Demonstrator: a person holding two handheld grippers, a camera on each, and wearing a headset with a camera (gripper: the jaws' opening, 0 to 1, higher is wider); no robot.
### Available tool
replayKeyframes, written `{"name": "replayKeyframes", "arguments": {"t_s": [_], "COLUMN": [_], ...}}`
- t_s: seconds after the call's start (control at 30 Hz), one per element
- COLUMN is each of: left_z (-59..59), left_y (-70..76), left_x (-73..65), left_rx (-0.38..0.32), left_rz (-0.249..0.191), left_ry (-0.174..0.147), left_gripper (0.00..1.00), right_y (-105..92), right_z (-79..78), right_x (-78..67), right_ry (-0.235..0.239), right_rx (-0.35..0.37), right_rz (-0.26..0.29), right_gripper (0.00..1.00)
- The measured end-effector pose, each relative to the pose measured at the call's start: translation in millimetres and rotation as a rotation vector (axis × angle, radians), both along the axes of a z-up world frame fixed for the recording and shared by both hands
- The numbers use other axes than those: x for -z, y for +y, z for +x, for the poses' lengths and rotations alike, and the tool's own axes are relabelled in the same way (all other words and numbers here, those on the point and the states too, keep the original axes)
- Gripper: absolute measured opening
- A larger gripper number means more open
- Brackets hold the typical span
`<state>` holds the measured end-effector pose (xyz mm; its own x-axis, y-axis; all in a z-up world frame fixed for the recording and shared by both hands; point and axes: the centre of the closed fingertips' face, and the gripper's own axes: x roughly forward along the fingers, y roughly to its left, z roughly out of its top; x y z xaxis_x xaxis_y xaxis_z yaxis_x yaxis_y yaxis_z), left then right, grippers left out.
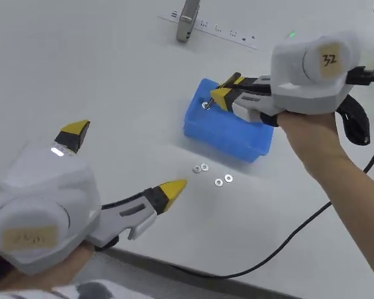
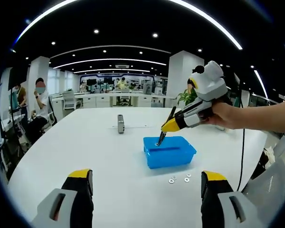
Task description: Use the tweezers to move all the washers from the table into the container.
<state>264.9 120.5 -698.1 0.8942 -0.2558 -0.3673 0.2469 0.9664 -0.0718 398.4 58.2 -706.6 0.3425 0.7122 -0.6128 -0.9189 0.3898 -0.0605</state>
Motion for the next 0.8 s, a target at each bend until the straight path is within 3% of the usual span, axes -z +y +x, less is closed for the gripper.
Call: {"name": "replayKeyframes", "arguments": {"t_s": [0.27, 0.37, 0.57, 0.8], "left_z": [-2.1, -3.3, -4.3, -3.9], "left_y": [0.7, -1.1, -7.2, 0.6], "left_x": [9.0, 12.8, 12.5, 15.0], "left_rx": [0.021, 0.033, 0.063, 0.030], "left_rz": [0.044, 0.072, 0.120, 0.130], "left_ry": [0.025, 0.033, 0.014, 0.025], "left_gripper": [0.95, 0.94, 0.94, 0.93], "right_y": [-4.9, -4.2, -2.4, -2.3], "right_z": [4.5, 5.5, 9.1, 9.8], "right_x": [27.3, 32.6, 42.6, 50.0], "right_ry": [0.045, 0.062, 0.072, 0.093], "right_rx": [0.026, 0.037, 0.040, 0.042], "right_rz": [-0.016, -0.009, -0.023, -0.029], "right_gripper": [0.02, 0.02, 0.02, 0.02]}}
